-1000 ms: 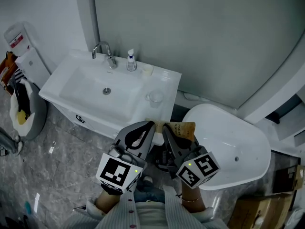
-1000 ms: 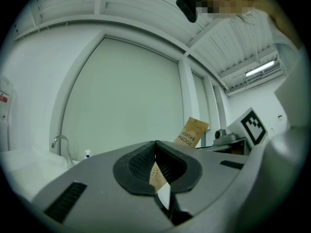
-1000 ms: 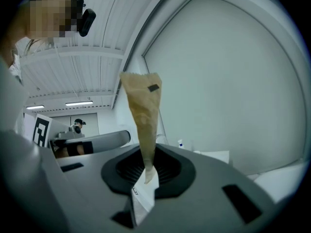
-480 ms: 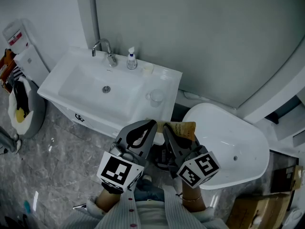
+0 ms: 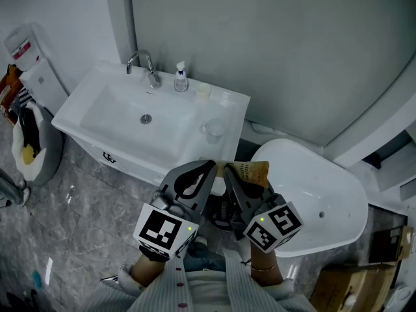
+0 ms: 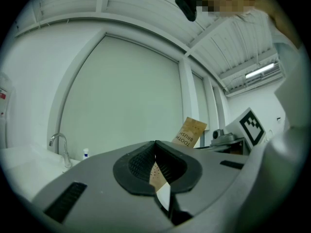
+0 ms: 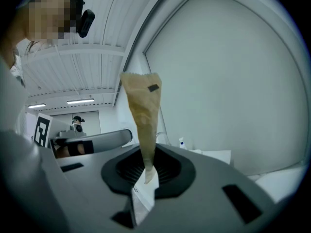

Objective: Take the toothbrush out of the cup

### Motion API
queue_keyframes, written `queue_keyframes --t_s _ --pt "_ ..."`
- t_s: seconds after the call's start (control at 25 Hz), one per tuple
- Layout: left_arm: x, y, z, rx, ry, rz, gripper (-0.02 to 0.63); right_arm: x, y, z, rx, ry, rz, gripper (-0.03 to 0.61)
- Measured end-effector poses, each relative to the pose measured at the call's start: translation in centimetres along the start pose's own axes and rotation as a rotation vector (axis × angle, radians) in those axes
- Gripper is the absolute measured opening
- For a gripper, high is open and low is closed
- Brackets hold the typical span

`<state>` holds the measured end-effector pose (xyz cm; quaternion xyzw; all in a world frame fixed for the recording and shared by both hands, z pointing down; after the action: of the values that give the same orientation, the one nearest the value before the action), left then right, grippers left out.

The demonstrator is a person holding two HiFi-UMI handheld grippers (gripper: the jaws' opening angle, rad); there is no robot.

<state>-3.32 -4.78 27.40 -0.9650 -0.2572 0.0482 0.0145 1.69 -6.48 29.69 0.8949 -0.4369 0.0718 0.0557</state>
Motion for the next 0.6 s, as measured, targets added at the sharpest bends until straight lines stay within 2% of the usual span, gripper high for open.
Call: queue_keyframes --t_s 0.4,0.6 --pt "0.27 -0.06 -0.13 -0.019 0.012 -0.015 0.017 -0.34 0.0 0.02 -0.01 -0.016 0.009 0.046" --pt "0.68 0.29 0.13 -0.027 0.027 -0.073 0.017 -0.14 -0.21 0.03 -0.012 -0.013 0.004 0.044"
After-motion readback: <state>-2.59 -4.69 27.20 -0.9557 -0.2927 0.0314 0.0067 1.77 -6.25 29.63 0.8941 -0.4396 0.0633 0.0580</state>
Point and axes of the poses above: the fingertips, and each gripper's own axes: y forward along the fingers, x to its right, z out of its top, the point moved 1 cm from there along -y, backward along the fingers, and after that the axes turned 2 degrees about -y, right-handed, at the moved point
